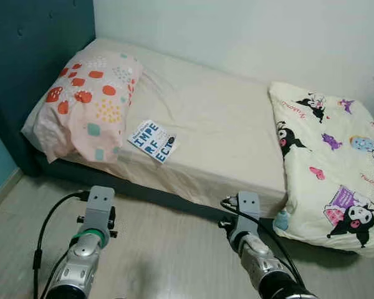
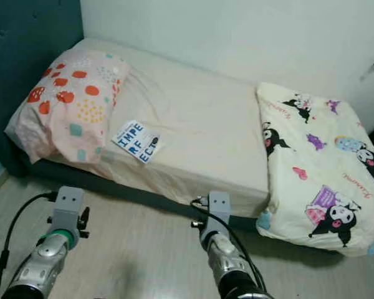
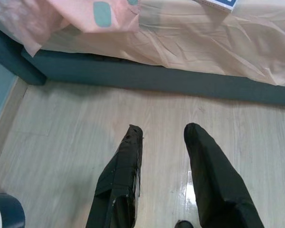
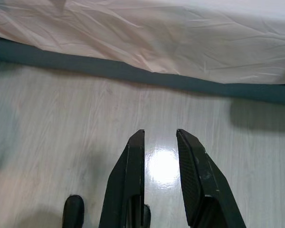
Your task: Clean up the room
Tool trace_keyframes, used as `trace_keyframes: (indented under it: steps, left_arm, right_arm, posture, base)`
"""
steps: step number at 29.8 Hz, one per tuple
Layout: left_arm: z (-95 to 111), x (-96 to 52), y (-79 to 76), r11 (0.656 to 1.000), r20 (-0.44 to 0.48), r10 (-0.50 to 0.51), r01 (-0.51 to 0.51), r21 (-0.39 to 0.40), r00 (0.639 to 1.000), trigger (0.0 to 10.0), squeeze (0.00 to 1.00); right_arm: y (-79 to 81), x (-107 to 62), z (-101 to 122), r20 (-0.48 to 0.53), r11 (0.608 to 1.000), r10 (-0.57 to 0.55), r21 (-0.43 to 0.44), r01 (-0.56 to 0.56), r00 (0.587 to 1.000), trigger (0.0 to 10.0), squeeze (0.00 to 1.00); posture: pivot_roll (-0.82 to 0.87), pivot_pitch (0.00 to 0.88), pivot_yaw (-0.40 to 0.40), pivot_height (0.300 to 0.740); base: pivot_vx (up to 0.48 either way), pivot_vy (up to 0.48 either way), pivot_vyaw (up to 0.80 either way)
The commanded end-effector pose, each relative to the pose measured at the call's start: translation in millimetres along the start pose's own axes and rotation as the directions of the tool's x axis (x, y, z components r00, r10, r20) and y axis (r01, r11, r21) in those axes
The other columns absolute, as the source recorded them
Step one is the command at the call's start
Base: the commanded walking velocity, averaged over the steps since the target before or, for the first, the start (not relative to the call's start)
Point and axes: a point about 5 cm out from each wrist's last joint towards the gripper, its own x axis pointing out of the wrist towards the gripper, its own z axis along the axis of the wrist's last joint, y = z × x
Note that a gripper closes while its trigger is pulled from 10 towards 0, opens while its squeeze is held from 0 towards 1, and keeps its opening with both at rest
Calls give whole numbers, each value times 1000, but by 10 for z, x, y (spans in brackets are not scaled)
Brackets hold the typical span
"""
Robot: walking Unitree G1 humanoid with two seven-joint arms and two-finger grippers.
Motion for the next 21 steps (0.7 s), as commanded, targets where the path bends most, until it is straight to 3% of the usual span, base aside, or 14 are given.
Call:
trace_keyframes:
  steps: [1, 4, 9, 13, 21]
  left_arm:
    - [-38, -4, -89, 999, -28, -30, 29, -12, 999, 10000, 0]
    - [-14, -15, -152, 999, -21, -42, 41, -26, 999, 10000, 0]
    - [-146, -92, -224, 997, -54, -72, 71, -13, 996, 10000, 0]
    - [-161, -94, -204, 995, -61, -96, 95, -20, 994, 10000, 0]
    - [-110, -57, -196, 996, -53, -82, 81, -32, 995, 10000, 0]
  right_arm:
    - [-79, -20, -56, -16, 1000, -14, -13, 14, 1000, 10000, 0]
    - [-94, -32, -100, -30, 1000, -19, -23, 19, 999, 10000, 0]
    - [-66, -44, -160, -38, 999, -26, -22, 25, 999, 10000, 0]
    - [-95, -63, -206, -42, 999, -46, -1, 46, 998, 10000, 0]
    - [-138, -69, -219, -57, 999, -43, -28, 42, 997, 10000, 0]
  posture:
    - [156, 32, -116, 740]
    - [158, 39, -105, 740]
    - [140, 39, -53, 740]
    - [126, 38, -36, 740]
    - [107, 29, -91, 740]
  base:
    - [0, 0, 0]
    - [0, 0, 0]
    - [0, 0, 0]
    - [0, 0, 0]
    - [0, 0, 0]
